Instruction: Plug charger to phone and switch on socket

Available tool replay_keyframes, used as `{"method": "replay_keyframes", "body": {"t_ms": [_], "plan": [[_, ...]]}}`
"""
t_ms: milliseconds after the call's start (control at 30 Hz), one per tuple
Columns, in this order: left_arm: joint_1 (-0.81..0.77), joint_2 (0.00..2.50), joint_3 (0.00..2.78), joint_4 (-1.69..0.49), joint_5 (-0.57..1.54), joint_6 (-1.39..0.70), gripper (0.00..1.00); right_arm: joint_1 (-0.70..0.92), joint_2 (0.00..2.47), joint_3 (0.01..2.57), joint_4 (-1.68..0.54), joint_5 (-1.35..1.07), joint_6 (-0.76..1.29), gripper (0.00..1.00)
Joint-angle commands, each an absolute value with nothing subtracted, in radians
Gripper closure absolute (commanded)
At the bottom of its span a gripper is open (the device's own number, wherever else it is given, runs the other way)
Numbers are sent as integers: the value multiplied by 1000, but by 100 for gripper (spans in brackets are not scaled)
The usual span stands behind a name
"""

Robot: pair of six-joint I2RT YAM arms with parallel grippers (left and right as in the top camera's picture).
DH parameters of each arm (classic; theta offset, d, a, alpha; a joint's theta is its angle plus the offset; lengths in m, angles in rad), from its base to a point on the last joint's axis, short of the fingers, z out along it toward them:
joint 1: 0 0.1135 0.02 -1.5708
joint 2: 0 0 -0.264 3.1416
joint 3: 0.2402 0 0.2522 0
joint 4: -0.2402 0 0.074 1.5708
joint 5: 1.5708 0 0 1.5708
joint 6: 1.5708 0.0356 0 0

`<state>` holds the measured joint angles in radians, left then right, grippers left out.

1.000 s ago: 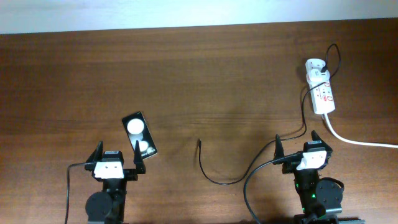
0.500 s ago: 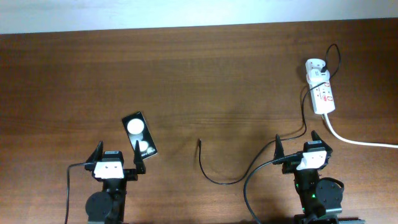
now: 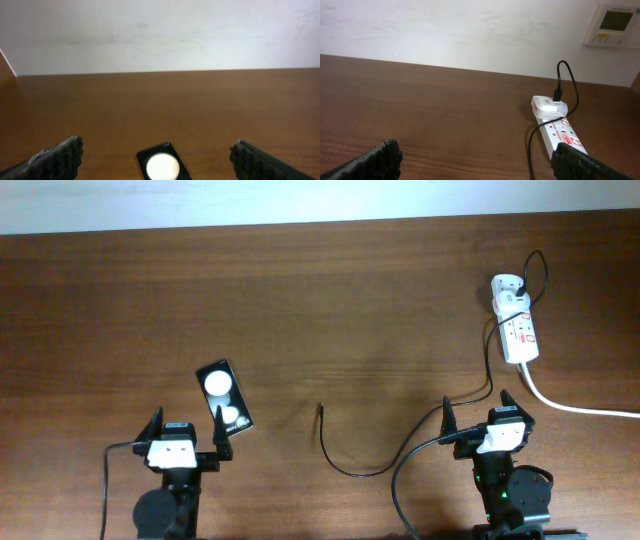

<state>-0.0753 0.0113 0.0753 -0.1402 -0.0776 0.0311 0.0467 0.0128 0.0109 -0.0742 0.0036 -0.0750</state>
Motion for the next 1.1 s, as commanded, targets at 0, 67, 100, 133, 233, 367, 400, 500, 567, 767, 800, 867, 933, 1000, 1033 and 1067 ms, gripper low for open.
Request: {"method": "replay_keyframes", "body": {"t_ms": [0,67,100,133,233,367,400,500,567,767,800,867,933,1000,1033,1067], "plan": [[-69,12,172,-205,-67,46,1,52,8,6,-80,23,-71,1],[-69,32,207,-220,-67,46,1,52,8,6,-80,23,-71,1],[-69,72,232,-221,-67,46,1,52,8,6,-80,23,-71,2],[-69,115,253,-221,-67,46,1,52,8,6,-80,23,-71,1],[-69,282,329,-221,-67,30,1,52,8,6,-80,23,-71,1],[-69,582,509,-232,-66,12,1,52,8,6,-80,23,-71,1],[-69,641,551,-252,-66,10,1,52,8,6,-80,23,-71,1],[-69,871,730,-381,-64,-15,1,52,8,6,-80,23,-71,1],[-69,1031,866,-505,-56,-14,1,52,8,6,-80,23,-71,1],[-69,1253,963,-610,12,-14,1,52,8,6,-80,23,-71,1],[-69,1261,963,-622,12,-14,1,52,8,6,-80,23,-71,1],[-69,1262,963,-627,13,-7,1,52,8,6,-80,23,-71,1],[-69,1262,963,-630,12,-7,38,52,8,6,-80,23,-71,1],[-69,1262,963,-630,12,-7,28,52,8,6,-80,23,-71,1],[-69,1262,963,-630,13,-7,1,52,8,6,-80,23,-71,1],[-69,1262,963,-634,13,-7,1,52,8,6,-80,23,-71,1]]}}
